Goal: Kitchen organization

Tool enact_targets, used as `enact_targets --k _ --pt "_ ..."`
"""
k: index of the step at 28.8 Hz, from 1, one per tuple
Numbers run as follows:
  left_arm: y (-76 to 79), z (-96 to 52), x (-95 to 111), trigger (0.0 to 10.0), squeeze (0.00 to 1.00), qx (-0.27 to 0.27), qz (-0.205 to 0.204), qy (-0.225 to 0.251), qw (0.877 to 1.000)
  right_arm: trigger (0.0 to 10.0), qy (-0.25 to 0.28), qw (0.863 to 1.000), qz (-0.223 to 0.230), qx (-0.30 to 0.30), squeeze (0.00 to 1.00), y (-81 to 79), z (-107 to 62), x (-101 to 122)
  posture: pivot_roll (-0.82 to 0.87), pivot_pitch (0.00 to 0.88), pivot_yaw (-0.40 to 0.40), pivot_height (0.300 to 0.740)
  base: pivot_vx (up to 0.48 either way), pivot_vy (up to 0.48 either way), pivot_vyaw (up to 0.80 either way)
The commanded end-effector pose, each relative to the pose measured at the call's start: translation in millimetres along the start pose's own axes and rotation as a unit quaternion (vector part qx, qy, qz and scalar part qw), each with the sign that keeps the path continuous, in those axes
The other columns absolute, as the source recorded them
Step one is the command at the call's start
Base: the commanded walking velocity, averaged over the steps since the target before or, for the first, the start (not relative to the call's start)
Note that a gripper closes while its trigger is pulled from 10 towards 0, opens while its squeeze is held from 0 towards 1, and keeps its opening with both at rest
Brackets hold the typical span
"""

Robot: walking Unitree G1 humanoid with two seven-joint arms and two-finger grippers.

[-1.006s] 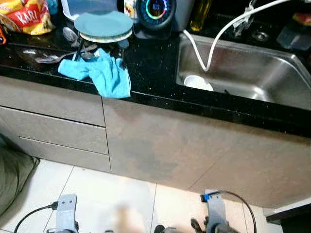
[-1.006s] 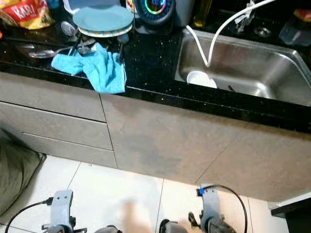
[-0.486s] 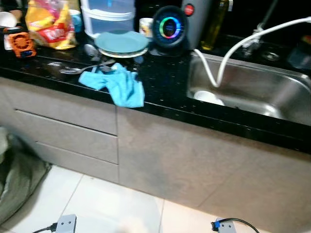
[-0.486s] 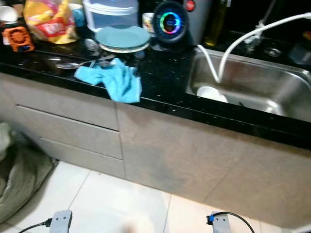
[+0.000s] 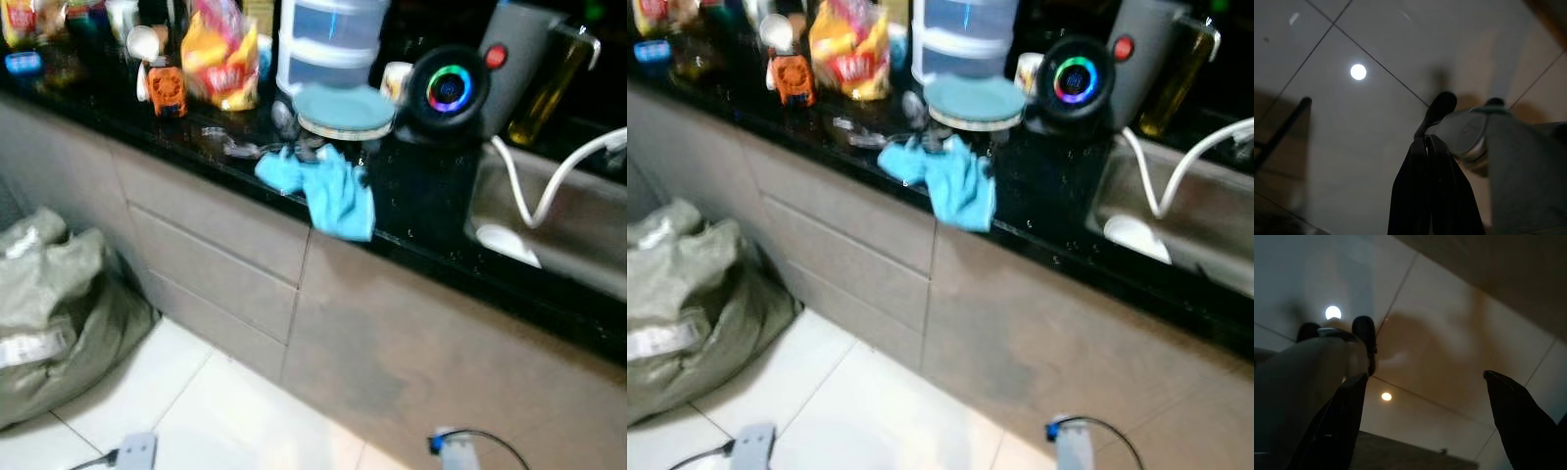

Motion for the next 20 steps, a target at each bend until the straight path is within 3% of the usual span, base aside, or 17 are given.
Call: enact_targets --k 1,12,20 --pt "-1.2 -1.3 -12.1 10.0 0.00 0.000 0.001 -0.021 1.000 10.0 -0.006 1.000 -0.005 0.000 0.00 0.4 -0.2 -2.7 0.11 0.048 -0.083 0.740 0.000 0.000 0.74" --pt "-0.3 -1.1 -12.1 10.0 0.00 -0.002 0.001 -0.022 1.000 10.0 -0.012 1.000 -0.008 -0.010 0.00 1.3 -0.6 -6.7 0.10 0.042 -0.075 0.740 0.000 0.000 0.68" --pt "0.0 -1.2 -11.6 10.0 0.00 -0.008 -0.011 -0.019 1.000 10.0 -0.011 1.000 0.000 -0.011 0.00 1.5 -0.8 -7.8 0.11 0.050 -0.074 0.740 0.079 0.000 0.00"
Point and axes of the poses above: a point about 5 cm out from each wrist's last joint towards the gripper, its own z axis pointing out of the wrist towards the gripper, its own x axis along the axis of the wrist's last joint, y = z × x, the point moved 2 cm from there along z, pointing out of the wrist towards the gripper, and after that the axes turned 7 degrees about -z, right-handed, at the moved point
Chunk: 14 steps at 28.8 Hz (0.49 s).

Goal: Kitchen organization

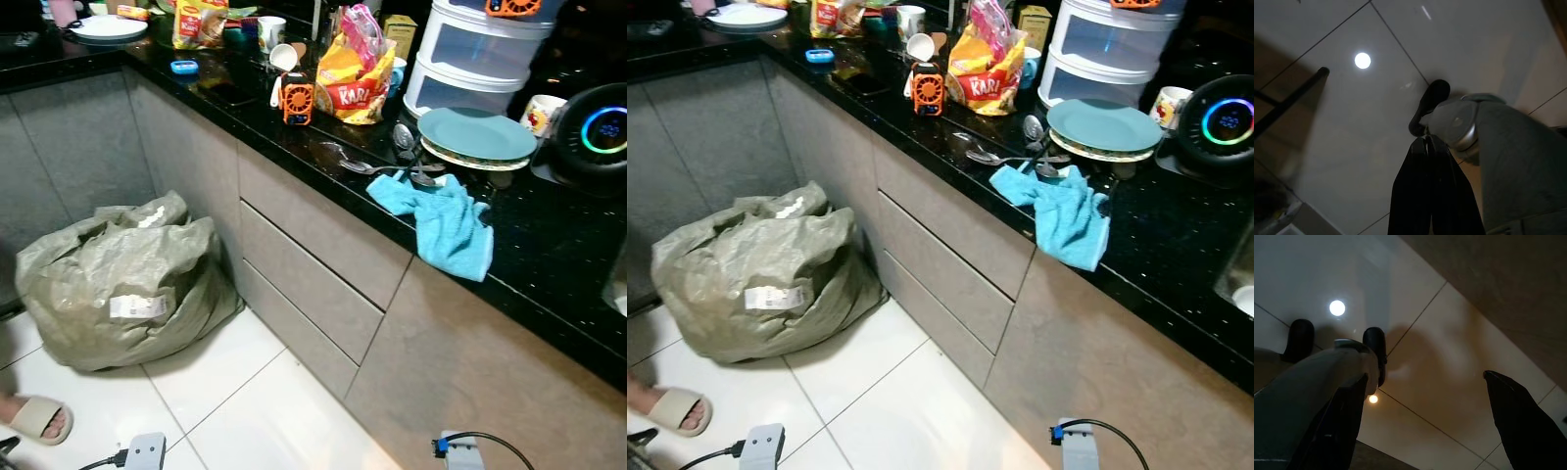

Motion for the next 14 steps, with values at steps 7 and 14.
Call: enact_targets --k 7,14 --pt "-1.7 -1.3 -9.9 10.0 0.00 0.001 -0.009 -0.011 1.000 10.0 -0.009 1.000 0.003 -0.007 0.00 2.4 -0.6 -5.0 0.11 0.054 -0.075 0.740 0.391 0.000 0.00" --pt "-1.4 -1.4 -11.2 10.0 0.00 0.000 -0.009 -0.013 1.000 10.0 -0.009 1.000 0.005 -0.007 0.00 1.9 -0.3 -3.8 0.11 0.054 -0.076 0.740 0.389 0.000 0.00"
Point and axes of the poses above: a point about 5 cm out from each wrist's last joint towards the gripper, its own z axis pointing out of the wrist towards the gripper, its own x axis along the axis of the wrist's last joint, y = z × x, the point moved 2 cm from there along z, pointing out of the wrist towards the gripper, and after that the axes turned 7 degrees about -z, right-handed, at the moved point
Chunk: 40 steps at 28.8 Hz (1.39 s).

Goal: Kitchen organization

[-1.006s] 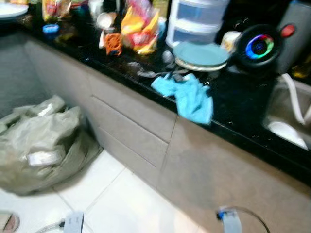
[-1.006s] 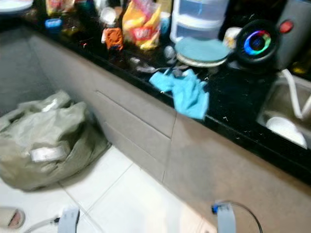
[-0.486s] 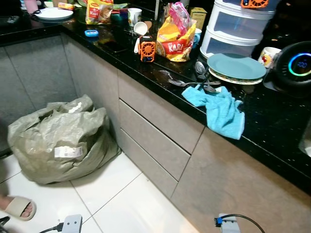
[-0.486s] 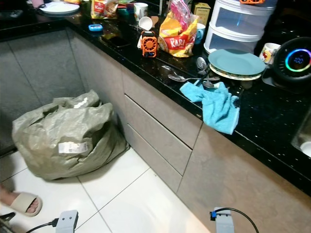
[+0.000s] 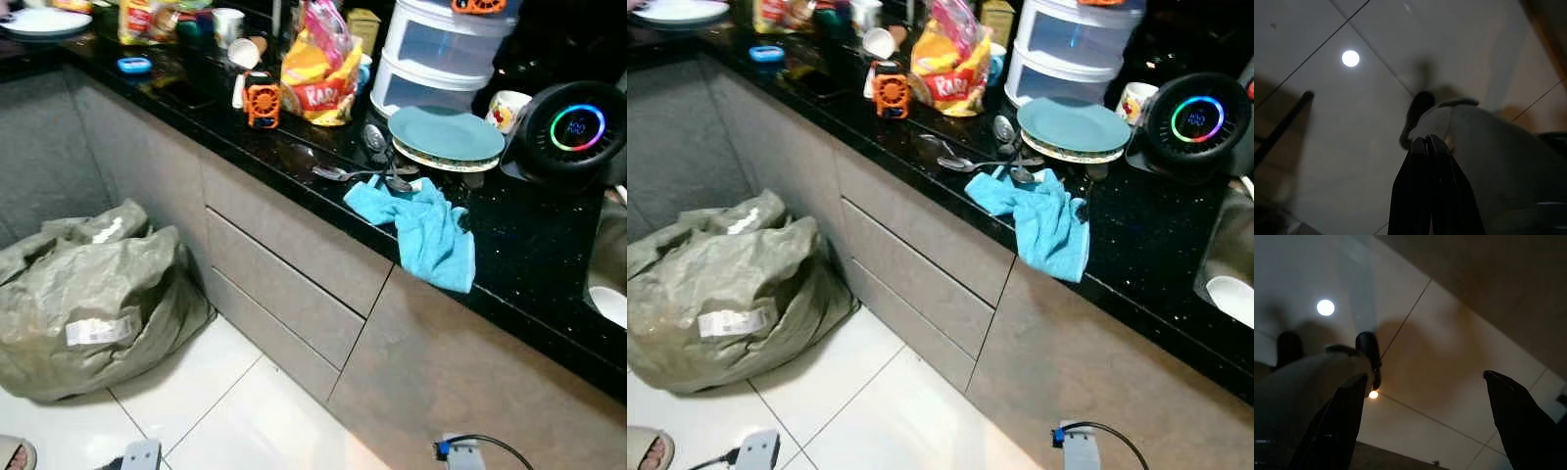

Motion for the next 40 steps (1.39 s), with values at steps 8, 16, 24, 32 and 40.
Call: enact_targets --k 8,16,24,32,40 --pt "-2.7 -0.5 -3 10.0 0.00 0.012 -0.007 -0.001 1.000 10.0 -0.013 1.000 0.004 0.007 0.00 -3.1 0.3 -2 0.10 0.054 -0.073 0.740 0.146 0.000 -0.49" --pt "5.7 1.2 9 10.0 0.00 -0.020 0.005 0.017 1.000 10.0 -0.026 1.000 0.003 0.003 0.00 -1.7 -0.1 -7 0.11 0.059 -0.076 0.740 0.000 0.000 -0.79" --pt "7.9 1.4 7 10.0 0.00 -0.027 0.019 0.012 0.999 10.0 -0.033 0.999 0.000 0.009 0.00 -3.9 -0.2 -9 0.11 0.062 -0.076 0.740 0.000 0.000 -0.79" --pt "8.9 1.3 6 10.0 0.00 -0.032 0.023 0.013 0.999 10.0 -0.037 0.999 -0.005 0.011 0.00 -5.3 -0.4 -11 0.11 0.067 -0.079 0.740 0.000 0.000 -0.79" --pt "8.4 1.3 7 10.0 0.00 -0.030 0.029 0.014 0.999 10.0 -0.037 0.999 -0.004 0.011 0.00 -5.4 -0.3 -10 0.11 0.063 -0.079 0.740 0.000 0.000 -0.59"
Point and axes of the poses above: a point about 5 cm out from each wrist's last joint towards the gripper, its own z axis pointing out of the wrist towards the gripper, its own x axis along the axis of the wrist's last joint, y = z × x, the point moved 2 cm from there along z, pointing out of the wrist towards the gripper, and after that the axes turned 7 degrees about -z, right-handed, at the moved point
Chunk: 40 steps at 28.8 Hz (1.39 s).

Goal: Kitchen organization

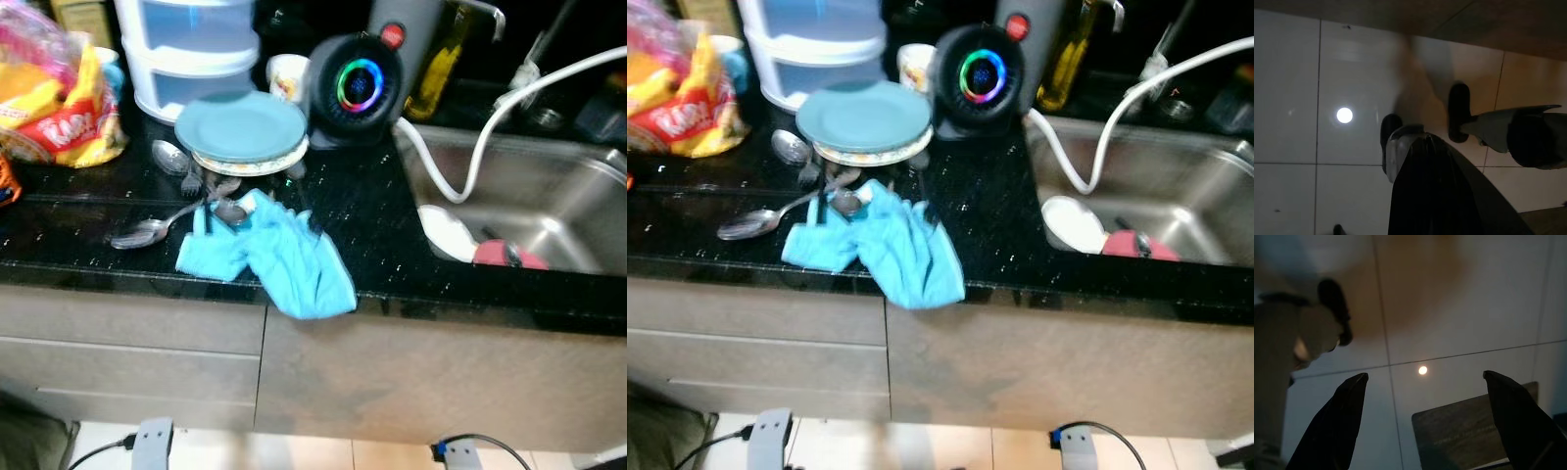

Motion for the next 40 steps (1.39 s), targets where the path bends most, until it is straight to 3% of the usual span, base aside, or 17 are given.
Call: enact_targets --k 1,15,24,30,40 --pt "-1.1 -1.1 -8 10.0 0.00 0.002 0.003 -0.011 1.000 10.0 -0.007 1.000 0.001 0.002 0.00 -2.1 -0.1 -4 0.11 0.062 -0.079 0.740 0.000 0.000 0.00" --pt "-0.5 -0.1 -3 10.0 0.00 0.006 0.010 -0.006 1.000 10.0 -0.005 1.000 -0.007 0.009 0.00 -5.9 0.4 -1 0.12 0.045 -0.080 0.740 0.000 0.000 -0.67" --pt "-2.9 -0.6 -2 10.0 0.00 0.011 0.009 -0.003 1.000 10.0 -0.004 1.000 -0.012 0.011 0.00 -8.2 0.6 -1 0.12 0.044 -0.076 0.740 0.000 0.000 0.00" --pt "-4.4 -0.8 -2 10.0 0.00 0.019 0.014 -0.004 1.000 10.0 -0.005 1.000 -0.013 0.013 0.00 -9.1 0.6 -1 0.12 0.046 -0.075 0.740 0.000 -0.460 0.00" --pt "-12.1 -2.7 -14 10.0 0.00 0.062 -0.023 -0.030 0.997 10.0 -0.003 1.000 -0.020 0.017 0.00 -9.5 0.5 -2 0.13 0.057 -0.074 0.740 0.000 0.000 0.00"
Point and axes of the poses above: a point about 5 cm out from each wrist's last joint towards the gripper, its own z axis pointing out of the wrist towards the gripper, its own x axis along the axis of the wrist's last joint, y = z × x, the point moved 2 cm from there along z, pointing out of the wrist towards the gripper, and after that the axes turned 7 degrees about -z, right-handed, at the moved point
